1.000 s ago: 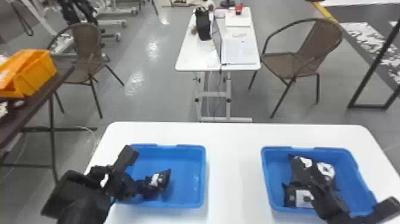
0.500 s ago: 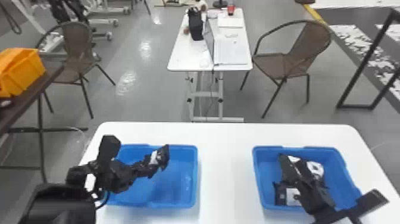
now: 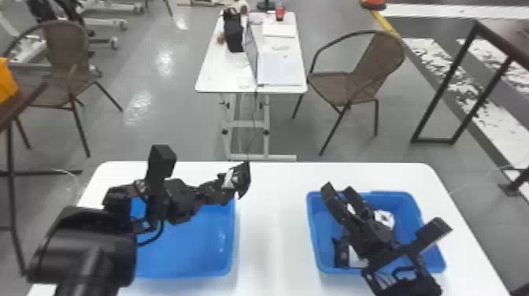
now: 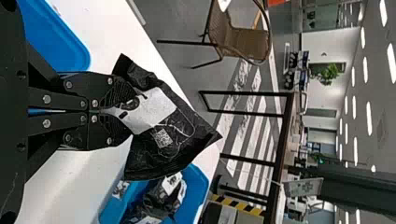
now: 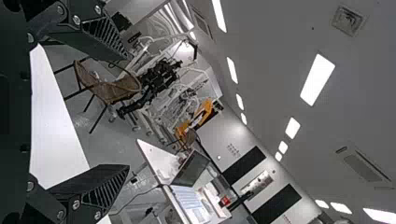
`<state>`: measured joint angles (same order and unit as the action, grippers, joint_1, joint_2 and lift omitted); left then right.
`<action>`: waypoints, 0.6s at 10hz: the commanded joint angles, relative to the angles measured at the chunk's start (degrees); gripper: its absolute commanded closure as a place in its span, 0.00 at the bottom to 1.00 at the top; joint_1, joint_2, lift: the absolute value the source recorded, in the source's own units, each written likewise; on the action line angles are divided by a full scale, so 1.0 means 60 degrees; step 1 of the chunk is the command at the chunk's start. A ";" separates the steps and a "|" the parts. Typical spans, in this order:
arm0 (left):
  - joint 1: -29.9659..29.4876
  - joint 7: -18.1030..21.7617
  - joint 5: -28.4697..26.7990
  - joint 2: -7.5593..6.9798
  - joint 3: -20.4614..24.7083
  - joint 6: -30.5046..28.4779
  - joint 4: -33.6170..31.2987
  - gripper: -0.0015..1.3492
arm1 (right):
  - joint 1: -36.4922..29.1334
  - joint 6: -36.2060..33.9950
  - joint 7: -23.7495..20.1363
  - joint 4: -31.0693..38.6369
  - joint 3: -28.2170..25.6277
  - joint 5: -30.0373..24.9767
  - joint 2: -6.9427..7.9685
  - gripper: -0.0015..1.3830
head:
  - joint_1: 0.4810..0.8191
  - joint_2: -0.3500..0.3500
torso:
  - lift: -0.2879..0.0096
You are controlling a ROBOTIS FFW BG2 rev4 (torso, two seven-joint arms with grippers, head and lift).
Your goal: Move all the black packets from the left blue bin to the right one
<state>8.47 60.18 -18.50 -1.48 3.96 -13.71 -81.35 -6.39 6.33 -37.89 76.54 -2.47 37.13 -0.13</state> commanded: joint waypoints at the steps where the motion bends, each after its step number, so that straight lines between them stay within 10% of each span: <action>1: 0.0507 -0.0010 0.0256 0.0012 -0.0601 0.0074 0.0448 0.90 | 0.0216 0.0000 0.0002 0.0120 0.0237 -0.0138 -0.0008 0.15 | 0.63 0.42 | 0.97; 6: 0.1547 -0.0010 0.0652 0.0271 -0.1671 0.0206 0.1590 0.90 | 0.0699 0.0176 0.0002 0.0383 0.1233 -0.0226 -0.0008 0.15 | 0.63 0.39 | 0.97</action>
<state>17.25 60.11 -14.89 -0.07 -5.58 -12.50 -72.48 -2.39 7.31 -37.88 78.52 4.45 35.85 -0.17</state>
